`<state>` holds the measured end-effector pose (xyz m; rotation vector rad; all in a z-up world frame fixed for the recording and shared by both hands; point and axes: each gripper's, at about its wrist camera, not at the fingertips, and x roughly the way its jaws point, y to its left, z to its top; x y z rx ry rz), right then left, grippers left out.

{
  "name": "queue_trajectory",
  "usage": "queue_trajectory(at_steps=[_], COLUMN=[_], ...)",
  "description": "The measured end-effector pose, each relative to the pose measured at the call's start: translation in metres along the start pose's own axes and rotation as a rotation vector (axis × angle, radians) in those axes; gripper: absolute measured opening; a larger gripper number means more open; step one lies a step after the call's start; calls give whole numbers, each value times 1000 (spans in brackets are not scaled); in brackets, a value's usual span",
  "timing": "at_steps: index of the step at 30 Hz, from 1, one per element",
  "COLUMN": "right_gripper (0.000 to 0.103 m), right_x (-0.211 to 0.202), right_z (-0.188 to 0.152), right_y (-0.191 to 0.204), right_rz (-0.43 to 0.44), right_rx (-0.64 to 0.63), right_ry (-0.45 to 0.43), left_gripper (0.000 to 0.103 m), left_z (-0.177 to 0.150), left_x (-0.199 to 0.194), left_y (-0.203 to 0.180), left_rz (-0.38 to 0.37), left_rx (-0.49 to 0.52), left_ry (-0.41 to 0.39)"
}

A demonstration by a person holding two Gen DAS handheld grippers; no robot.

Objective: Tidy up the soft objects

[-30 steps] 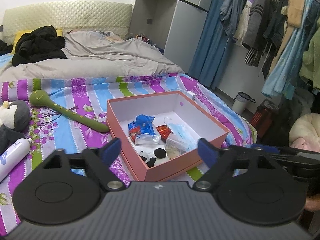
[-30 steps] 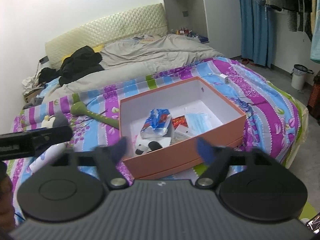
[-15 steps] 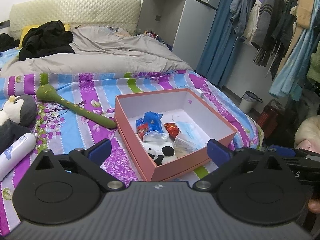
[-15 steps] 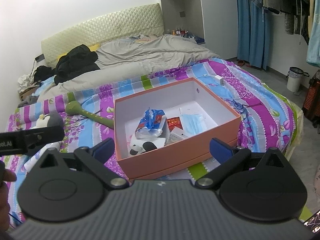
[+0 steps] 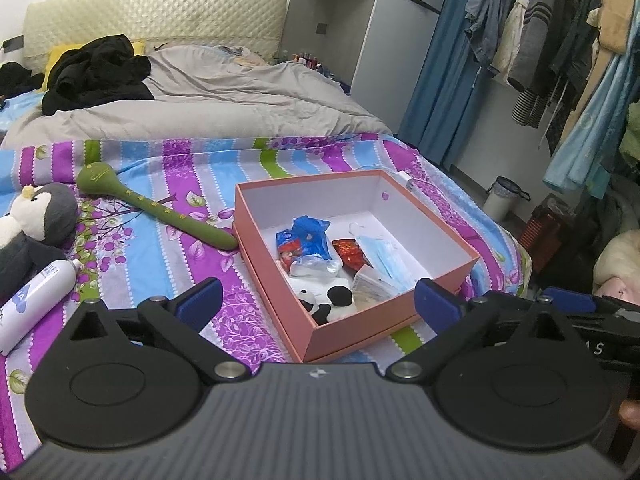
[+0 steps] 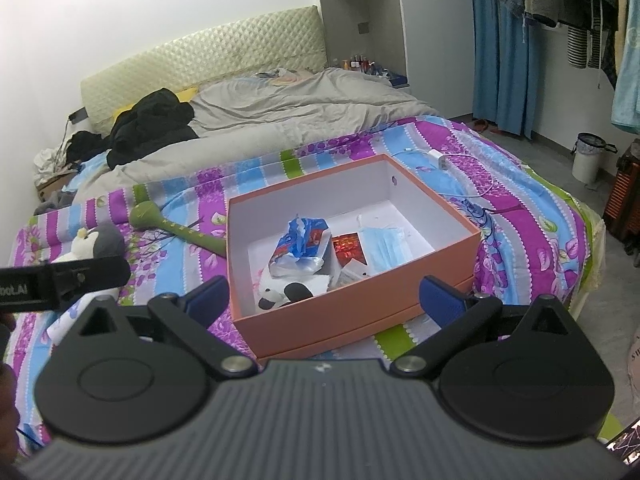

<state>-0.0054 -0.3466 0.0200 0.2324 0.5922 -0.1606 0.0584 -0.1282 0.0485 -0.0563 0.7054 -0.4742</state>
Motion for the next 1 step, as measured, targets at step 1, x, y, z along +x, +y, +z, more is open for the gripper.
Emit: queue_trajectory(at_steps=[1], right_gripper=[103], right_x=[-1], right_z=[0], right_y=[0], right_rz=[-2], right_rx=[0], right_ry=[-5], left_gripper=[103], left_z=[0], left_x=[0], left_y=[0], left_rz=[-1], left_rx=[-1], left_ry=[1])
